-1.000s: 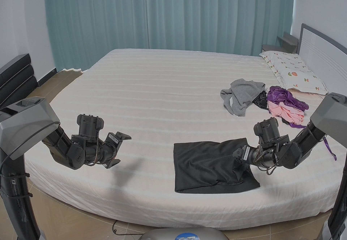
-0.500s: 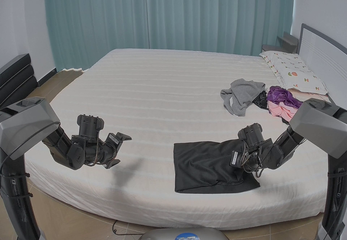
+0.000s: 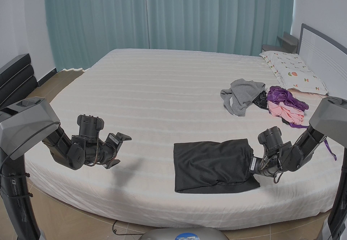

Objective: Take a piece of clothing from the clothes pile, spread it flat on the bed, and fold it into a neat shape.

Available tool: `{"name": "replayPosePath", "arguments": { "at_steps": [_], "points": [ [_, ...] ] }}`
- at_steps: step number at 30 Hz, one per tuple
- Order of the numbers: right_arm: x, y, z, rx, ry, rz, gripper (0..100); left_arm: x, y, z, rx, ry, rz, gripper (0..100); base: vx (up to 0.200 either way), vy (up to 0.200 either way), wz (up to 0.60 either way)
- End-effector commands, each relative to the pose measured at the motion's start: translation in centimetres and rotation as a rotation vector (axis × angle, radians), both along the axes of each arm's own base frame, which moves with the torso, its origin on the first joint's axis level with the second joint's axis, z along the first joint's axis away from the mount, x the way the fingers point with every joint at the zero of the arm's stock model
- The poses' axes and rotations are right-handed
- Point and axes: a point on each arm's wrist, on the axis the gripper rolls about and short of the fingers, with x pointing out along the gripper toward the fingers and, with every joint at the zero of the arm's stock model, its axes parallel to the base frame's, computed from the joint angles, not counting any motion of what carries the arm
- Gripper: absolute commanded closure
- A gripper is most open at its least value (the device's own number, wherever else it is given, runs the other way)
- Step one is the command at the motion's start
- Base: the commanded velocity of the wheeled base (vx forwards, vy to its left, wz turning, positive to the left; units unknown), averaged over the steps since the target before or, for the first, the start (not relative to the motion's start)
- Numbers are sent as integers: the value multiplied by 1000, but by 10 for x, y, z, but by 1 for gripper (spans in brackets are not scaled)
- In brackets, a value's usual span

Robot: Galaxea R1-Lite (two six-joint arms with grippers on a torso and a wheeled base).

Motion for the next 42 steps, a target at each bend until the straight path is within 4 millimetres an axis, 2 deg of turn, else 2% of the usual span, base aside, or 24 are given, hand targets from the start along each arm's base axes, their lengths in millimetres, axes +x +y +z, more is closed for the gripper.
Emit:
{"name": "replayPosePath", "arguments": {
  "at_steps": [1,7,15,20,21,26,29,36,38,42],
  "points": [
    [-10,-15,7,8,5,-20,100,0,0,-1,1,1,0,0,0,0,0],
    [-17,-25,-3,-5,31,3,100,0,0,0,0,0,0,0,0,0,0],
    [-13,-41,-8,-16,3,-4,100,0,0,-1,1,1,0,0,0,0,0],
    [-25,-42,-13,21,54,55,100,0,0,0,0,0,0,0,0,0,0],
    [-25,-42,-14,18,55,64,0,0,0,-1,2,1,-1,0,0,0,0],
    [-16,-43,-7,32,2,62,0,0,0,-1,1,1,0,0,0,0,0],
    [6,-44,0,63,-79,45,0,0,0,0,0,-2,0,0,0,0,0],
    [54,-37,-18,171,-126,-72,0,0,0,-1,1,1,0,0,0,0,0],
    [65,-37,-19,190,-145,-89,0,0,0,0,0,0,1,0,0,0,0],
    [92,-40,-32,210,-172,-102,0,-1,0,-1,1,1,0,0,0,0,0]
  ]
}}
